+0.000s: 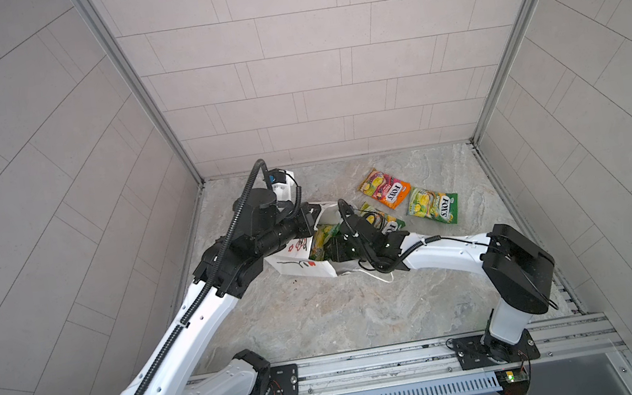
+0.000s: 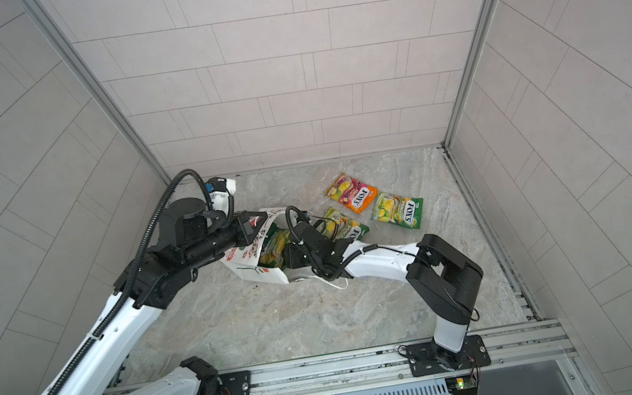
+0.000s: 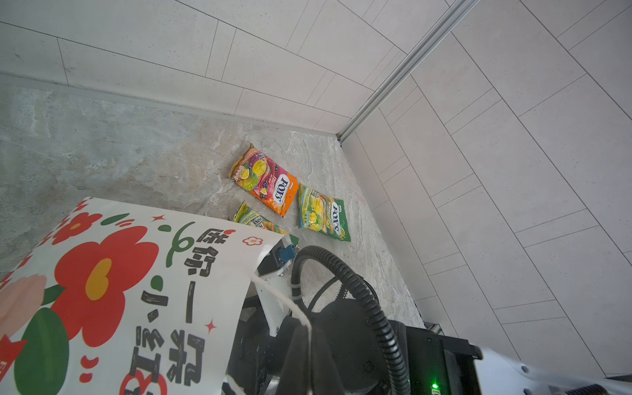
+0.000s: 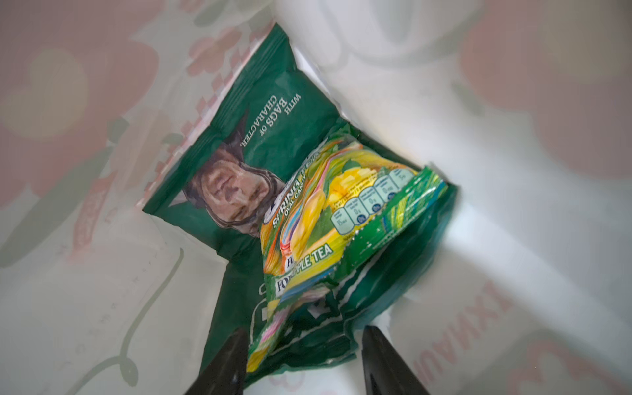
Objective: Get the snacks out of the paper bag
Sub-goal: 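Reach the right gripper into the bag toward the last green packets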
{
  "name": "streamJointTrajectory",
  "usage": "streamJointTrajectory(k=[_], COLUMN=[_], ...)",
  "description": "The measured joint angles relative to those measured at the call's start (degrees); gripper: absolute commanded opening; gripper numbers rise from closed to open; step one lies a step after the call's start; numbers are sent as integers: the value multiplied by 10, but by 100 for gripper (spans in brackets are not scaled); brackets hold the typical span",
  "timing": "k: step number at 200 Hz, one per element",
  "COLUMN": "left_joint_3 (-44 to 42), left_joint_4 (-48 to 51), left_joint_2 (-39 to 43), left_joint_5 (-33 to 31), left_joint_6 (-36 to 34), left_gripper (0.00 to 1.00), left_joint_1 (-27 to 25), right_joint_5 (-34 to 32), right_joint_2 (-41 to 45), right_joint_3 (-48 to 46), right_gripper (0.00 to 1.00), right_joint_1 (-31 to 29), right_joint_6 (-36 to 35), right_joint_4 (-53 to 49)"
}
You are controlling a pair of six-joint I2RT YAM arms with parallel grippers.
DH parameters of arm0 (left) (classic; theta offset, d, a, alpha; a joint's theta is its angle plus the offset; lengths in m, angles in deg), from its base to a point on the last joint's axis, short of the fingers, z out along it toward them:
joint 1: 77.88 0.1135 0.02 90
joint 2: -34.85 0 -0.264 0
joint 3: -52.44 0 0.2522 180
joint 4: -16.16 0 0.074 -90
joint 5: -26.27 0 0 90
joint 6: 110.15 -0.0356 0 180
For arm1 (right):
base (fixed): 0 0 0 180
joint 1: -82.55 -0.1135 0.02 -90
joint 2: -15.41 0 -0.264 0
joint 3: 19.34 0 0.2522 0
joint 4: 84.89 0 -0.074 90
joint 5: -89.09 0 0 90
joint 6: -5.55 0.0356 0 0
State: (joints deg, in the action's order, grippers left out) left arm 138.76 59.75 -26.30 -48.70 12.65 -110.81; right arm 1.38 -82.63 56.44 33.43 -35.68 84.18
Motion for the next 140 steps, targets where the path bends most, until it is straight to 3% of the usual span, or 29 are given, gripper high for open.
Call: streamJointTrajectory(k=[32,49,76,140], left_joint_3=[0,0,0,0], left_joint_4=[0,0,0,0], left_joint_2=[0,0,0,0], left_joint_5=[1,1,1,2], left_joint_6=[0,2,2,2], left_gripper=[0,0,0,0], left_joint_1=[0,0,0,0], right_joint_5=[-5,-9,-14,-26], right_joint_2=[0,0,0,-33], right_joint_3=[2,2,2,16], right_gripper=[48,40,40,55], right_joint_1=[0,0,0,0], right_joint_6=[8,11,10,13], right_joint_4=[4,4,10,21])
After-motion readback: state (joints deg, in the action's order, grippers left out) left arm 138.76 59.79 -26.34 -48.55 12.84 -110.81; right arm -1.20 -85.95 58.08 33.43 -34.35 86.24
